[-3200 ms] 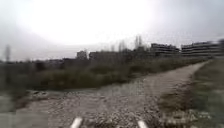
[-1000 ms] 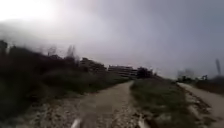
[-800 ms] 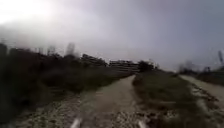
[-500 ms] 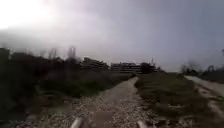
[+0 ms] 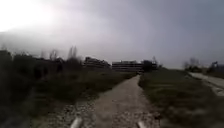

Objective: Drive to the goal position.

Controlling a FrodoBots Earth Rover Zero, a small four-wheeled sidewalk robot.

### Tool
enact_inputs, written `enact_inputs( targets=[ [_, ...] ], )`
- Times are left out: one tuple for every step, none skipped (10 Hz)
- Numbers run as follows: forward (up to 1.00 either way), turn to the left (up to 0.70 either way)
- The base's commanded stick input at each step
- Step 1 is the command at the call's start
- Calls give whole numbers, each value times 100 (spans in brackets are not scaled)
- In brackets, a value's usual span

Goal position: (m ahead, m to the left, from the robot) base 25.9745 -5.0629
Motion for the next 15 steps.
enact_inputs(
  targets=[
    [70, 0],
    [70, 0],
    [70, -12],
    [70, -31],
    [70, -35],
    [70, -35],
    [70, -29],
    [70, -14],
    [70, 0],
    [70, 0],
    [70, 0],
    [70, 0],
    [70, 0],
    [70, 0],
    [70, 0]
  ],
)
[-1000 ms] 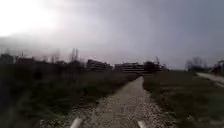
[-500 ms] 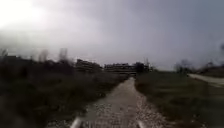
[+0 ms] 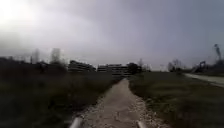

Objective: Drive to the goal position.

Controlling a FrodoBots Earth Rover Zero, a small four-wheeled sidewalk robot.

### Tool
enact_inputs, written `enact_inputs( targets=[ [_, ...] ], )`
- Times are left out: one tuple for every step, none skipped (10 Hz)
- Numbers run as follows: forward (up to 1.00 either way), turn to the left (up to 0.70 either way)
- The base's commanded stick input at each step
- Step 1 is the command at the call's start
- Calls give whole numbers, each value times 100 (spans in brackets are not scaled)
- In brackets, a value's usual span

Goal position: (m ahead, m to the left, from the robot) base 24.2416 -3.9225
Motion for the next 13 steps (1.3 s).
enact_inputs(
  targets=[
    [70, 0],
    [70, 0],
    [70, 0],
    [70, 0],
    [70, 0],
    [70, 0],
    [70, -2],
    [70, -15],
    [70, -30],
    [70, -12],
    [70, -4],
    [70, 0],
    [70, 0]
  ],
)
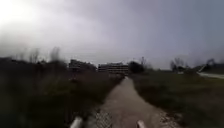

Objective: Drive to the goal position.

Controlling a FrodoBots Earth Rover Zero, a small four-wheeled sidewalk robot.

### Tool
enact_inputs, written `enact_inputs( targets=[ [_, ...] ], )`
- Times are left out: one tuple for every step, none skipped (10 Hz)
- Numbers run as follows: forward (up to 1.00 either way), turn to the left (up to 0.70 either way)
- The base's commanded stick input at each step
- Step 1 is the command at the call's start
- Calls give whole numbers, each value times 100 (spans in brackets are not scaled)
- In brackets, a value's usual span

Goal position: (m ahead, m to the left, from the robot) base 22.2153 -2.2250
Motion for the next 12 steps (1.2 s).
enact_inputs(
  targets=[
    [70, 0],
    [70, 0],
    [70, -35],
    [70, -35],
    [70, -35],
    [70, -2],
    [70, 0],
    [70, 0],
    [70, -4],
    [70, -33],
    [70, -35],
    [70, -17]
  ],
)
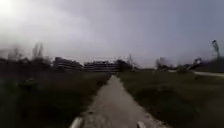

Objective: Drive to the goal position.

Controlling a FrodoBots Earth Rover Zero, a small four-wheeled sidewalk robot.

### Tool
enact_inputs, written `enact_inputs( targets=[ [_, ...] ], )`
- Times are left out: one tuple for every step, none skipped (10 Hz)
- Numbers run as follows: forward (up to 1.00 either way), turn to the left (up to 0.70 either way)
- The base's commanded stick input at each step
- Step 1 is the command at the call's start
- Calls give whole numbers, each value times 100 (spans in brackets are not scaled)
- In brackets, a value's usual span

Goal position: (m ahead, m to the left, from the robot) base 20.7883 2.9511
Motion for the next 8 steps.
enact_inputs(
  targets=[
    [70, 0],
    [70, 0],
    [70, 0],
    [70, 0],
    [70, 0],
    [70, 0],
    [70, 0],
    [70, 0]
  ],
)
